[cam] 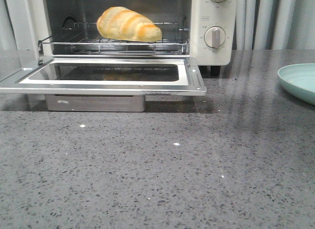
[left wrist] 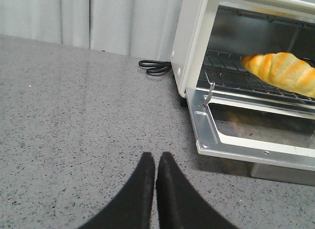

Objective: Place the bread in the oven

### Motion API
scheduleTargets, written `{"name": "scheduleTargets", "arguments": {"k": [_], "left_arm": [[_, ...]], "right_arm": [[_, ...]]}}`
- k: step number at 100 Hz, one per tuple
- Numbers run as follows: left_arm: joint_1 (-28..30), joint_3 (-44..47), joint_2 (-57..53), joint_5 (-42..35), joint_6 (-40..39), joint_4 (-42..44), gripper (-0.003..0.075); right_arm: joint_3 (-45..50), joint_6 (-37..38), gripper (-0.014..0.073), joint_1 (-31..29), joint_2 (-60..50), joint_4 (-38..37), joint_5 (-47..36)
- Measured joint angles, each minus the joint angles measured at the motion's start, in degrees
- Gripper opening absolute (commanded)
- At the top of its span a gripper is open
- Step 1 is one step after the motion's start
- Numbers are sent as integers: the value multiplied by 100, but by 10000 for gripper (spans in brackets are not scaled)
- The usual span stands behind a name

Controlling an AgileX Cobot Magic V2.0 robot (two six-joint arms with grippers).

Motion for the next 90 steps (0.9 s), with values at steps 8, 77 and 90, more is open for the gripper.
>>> {"name": "scheduleTargets", "arguments": {"k": [8, 77, 90], "left_arm": [[0, 0, 0, -4, 0, 0, -22], [0, 0, 0, -13, 0, -4, -21], [0, 0, 0, -13, 0, -4, -22]], "right_arm": [[212, 31, -75, -113, -80, -10, 0], [552, 710, -75, -148, -169, -10, -19], [552, 723, -75, -148, -169, -10, -22]]}}
